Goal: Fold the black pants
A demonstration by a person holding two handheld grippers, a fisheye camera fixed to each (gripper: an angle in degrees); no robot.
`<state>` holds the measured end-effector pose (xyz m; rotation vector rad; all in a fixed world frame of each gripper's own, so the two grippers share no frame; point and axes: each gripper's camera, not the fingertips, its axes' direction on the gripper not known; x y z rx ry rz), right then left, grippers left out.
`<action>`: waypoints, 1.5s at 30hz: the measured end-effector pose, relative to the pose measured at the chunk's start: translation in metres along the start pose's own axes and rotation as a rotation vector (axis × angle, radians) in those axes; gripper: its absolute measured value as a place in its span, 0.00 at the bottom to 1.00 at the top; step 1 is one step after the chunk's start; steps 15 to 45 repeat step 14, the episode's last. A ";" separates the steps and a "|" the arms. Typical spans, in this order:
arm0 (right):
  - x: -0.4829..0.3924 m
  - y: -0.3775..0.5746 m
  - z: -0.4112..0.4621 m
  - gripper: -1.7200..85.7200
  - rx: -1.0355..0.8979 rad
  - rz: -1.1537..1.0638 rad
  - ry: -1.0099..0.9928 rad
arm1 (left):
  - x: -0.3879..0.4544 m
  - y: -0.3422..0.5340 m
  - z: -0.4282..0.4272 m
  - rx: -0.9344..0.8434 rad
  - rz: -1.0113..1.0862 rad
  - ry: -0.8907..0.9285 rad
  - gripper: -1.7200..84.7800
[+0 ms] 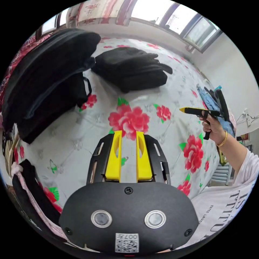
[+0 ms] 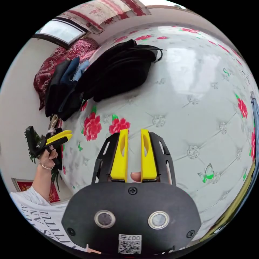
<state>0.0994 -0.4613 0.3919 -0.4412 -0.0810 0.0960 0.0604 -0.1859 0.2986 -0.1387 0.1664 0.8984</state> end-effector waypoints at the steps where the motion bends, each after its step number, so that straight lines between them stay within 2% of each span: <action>1: 0.002 0.023 0.003 0.04 0.009 0.003 0.004 | 0.014 0.032 0.013 -0.062 0.006 -0.003 0.11; 2: 0.003 0.068 -0.007 0.04 0.093 -0.022 -0.028 | 0.028 0.061 0.023 -0.115 0.011 -0.006 0.11; 4: 0.010 0.118 -0.015 0.05 0.062 0.006 -0.026 | 0.050 0.098 0.031 -0.179 0.012 -0.015 0.11; 5: 0.015 0.145 -0.025 0.05 0.042 0.012 -0.016 | 0.066 0.116 0.026 -0.154 0.030 -0.031 0.10; 7: 0.026 0.179 -0.045 0.06 0.046 0.028 0.082 | 0.088 0.129 0.025 -0.199 0.042 -0.043 0.10; 9: 0.055 0.214 -0.081 0.07 0.104 0.150 0.221 | 0.106 0.132 0.028 -0.238 0.058 -0.028 0.09; 14: 0.139 0.286 -0.174 0.09 0.358 0.500 0.296 | 0.157 0.113 0.026 -0.255 0.170 -0.051 0.09; 45: 0.139 0.286 -0.174 0.09 0.358 0.500 0.296 | 0.157 0.113 0.026 -0.255 0.170 -0.051 0.09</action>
